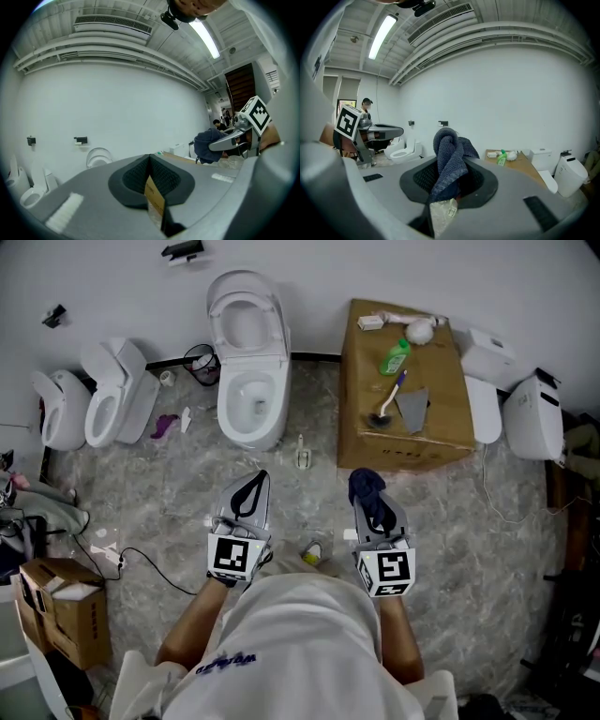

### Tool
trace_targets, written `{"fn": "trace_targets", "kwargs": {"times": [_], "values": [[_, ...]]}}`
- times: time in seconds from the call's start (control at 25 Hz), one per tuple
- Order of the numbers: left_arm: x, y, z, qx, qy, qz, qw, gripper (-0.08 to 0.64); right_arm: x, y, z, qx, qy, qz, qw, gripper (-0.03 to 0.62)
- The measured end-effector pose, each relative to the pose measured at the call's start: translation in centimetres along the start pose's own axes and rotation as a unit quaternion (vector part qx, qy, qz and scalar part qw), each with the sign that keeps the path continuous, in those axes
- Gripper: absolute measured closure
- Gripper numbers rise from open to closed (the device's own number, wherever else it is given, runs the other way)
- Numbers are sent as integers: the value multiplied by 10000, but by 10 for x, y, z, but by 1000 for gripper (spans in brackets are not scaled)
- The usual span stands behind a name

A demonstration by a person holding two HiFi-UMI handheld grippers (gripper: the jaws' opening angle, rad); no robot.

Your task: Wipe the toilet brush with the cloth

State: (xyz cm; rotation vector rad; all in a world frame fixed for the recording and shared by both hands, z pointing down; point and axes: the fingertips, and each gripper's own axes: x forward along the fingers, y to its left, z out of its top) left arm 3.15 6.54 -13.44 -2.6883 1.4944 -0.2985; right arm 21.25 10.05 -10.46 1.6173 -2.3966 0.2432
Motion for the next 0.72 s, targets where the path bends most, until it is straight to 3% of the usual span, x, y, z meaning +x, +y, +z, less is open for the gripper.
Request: {"fn": "trace_targets", "kwargs": {"times": [0.16,0.48,0.72], "values": [[-2,-4,-3,105,11,-127,9999,558,2,5,-5,42,70,17,10000,495],[-7,2,1,-34,63,-27,10000,558,1,25,-13,244,312,304,9988,495],[-14,0,12,313,-29,55,9995,558,1,11,-27,-39,854,415,9955,495]]}}
